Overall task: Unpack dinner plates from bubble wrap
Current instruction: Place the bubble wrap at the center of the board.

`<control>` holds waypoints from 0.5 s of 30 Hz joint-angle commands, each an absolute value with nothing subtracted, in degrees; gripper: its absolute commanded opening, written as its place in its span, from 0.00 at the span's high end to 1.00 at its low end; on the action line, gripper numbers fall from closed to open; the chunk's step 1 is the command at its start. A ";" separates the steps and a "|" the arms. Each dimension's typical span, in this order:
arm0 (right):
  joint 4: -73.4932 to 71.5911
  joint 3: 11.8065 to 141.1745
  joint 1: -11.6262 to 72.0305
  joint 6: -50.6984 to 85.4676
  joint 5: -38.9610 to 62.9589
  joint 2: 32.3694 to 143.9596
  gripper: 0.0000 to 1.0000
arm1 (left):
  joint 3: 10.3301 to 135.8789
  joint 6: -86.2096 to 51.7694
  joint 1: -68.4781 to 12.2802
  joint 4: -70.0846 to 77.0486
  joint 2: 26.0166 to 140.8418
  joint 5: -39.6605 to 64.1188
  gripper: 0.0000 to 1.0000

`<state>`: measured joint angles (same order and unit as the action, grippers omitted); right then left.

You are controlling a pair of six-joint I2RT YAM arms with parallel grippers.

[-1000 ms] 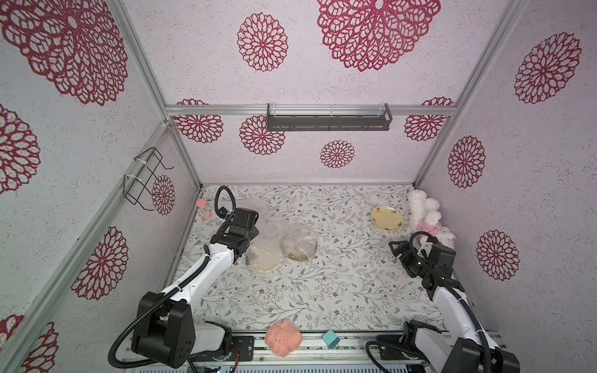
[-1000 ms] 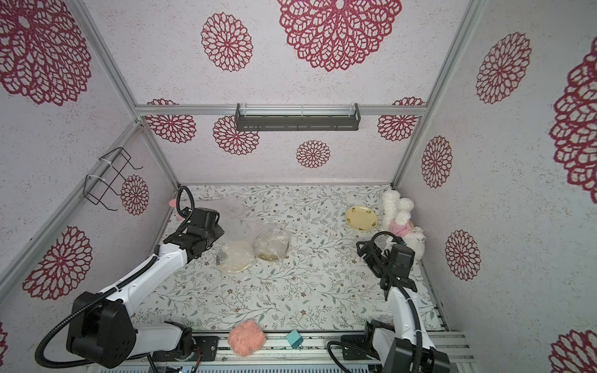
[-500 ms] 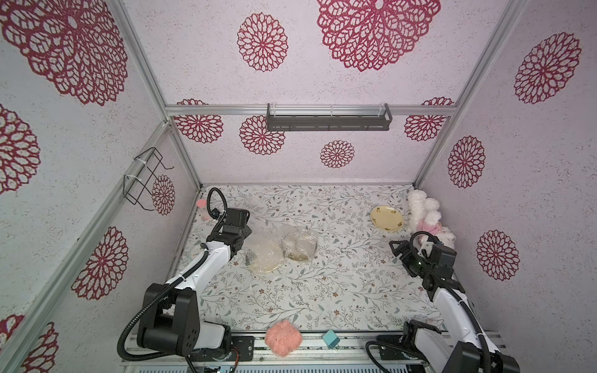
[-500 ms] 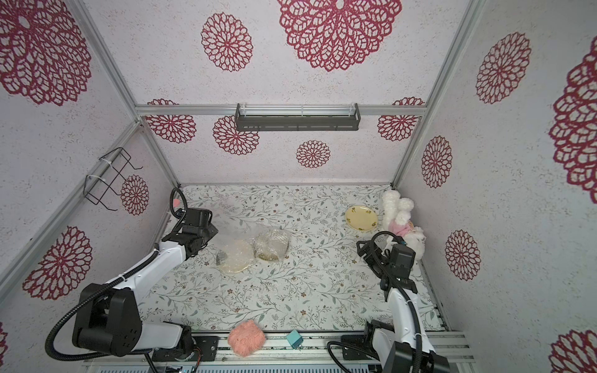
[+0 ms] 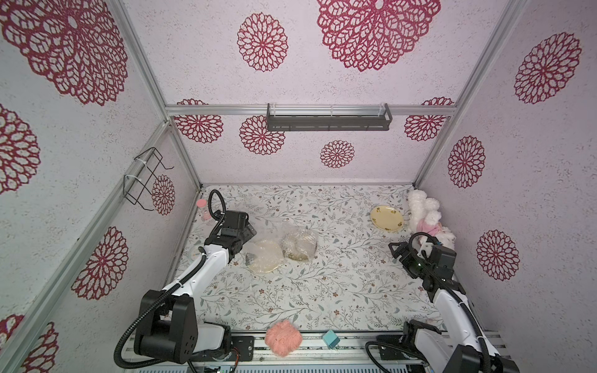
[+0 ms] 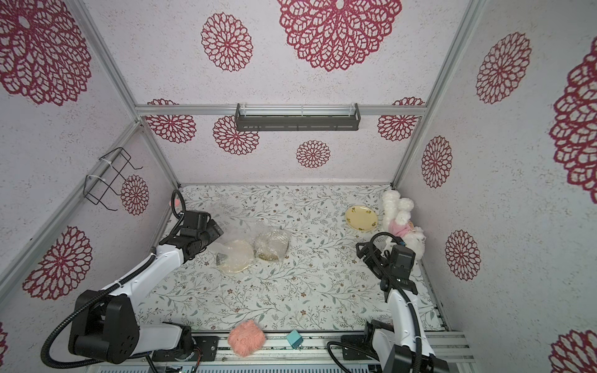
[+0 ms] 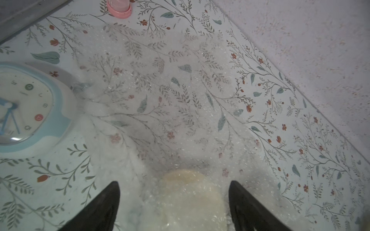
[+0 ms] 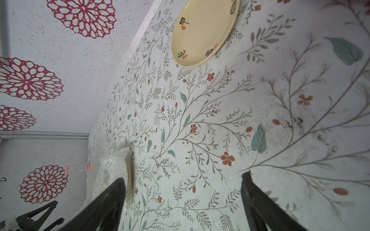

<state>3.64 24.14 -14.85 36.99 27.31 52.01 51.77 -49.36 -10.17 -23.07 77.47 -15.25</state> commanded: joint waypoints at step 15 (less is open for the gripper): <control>3.50 30.05 -5.34 31.25 28.01 58.00 0.01 | 60.96 -47.02 -13.76 -27.70 72.20 -7.66 0.02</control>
